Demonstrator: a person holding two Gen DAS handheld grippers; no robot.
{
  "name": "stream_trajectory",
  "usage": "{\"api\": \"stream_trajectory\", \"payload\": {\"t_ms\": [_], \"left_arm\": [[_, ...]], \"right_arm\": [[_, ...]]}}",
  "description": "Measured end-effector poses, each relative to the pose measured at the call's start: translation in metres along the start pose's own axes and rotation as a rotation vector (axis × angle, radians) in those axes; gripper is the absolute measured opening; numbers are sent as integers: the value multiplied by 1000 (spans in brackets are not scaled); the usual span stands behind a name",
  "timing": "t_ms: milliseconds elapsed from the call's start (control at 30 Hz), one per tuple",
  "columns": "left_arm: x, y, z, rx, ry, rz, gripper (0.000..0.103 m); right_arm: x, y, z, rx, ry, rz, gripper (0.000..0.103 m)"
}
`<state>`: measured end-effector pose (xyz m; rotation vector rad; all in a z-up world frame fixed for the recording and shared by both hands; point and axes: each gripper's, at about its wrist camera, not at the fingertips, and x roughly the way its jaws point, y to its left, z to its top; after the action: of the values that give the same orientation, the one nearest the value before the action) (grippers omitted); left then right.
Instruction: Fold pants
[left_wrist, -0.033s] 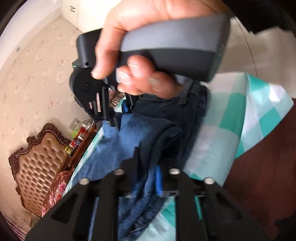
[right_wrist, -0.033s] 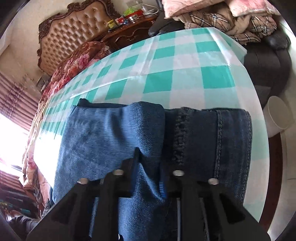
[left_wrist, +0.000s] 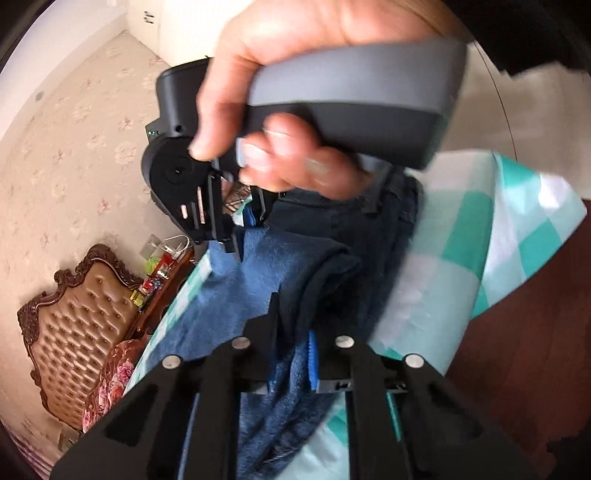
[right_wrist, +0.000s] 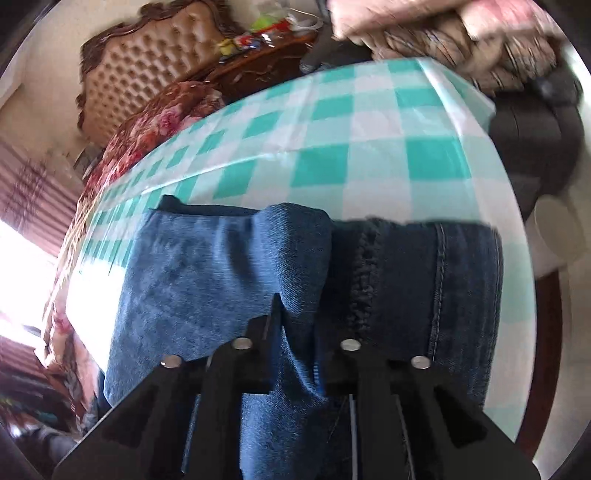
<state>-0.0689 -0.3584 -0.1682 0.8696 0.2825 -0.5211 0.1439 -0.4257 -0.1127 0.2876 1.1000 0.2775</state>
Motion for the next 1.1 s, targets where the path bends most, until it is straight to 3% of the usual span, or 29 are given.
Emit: {"api": "stream_trajectory", "payload": {"t_ms": [133,367,633,833,933,1033,1067,1100], "left_arm": [[-12,18,17,-13,-41,19,11],[-26,8,56,26,-120,6,10],[-1,-28,53,113,-66,-81,10],[-2,-19,62,87,-101,-68,10],[8,-26,61,95,-73,-113,11],[11,-24,56,41,-69,-191,25],[9,-15,56,0,-73,-223,37],[3,0,55,-55,-89,-259,41]], "right_arm": [[-28,5,8,-18,-58,22,10],[-61,-23,12,30,-112,5,9],[-36,-62,-5,109,-70,-12,9],[-58,-62,-4,99,-131,13,9],[-48,-72,-9,122,-106,-10,10],[-39,-84,-17,154,-117,-12,14],[-41,-88,-19,170,-136,-19,26],[-42,-90,-21,177,-147,-32,32]]}}
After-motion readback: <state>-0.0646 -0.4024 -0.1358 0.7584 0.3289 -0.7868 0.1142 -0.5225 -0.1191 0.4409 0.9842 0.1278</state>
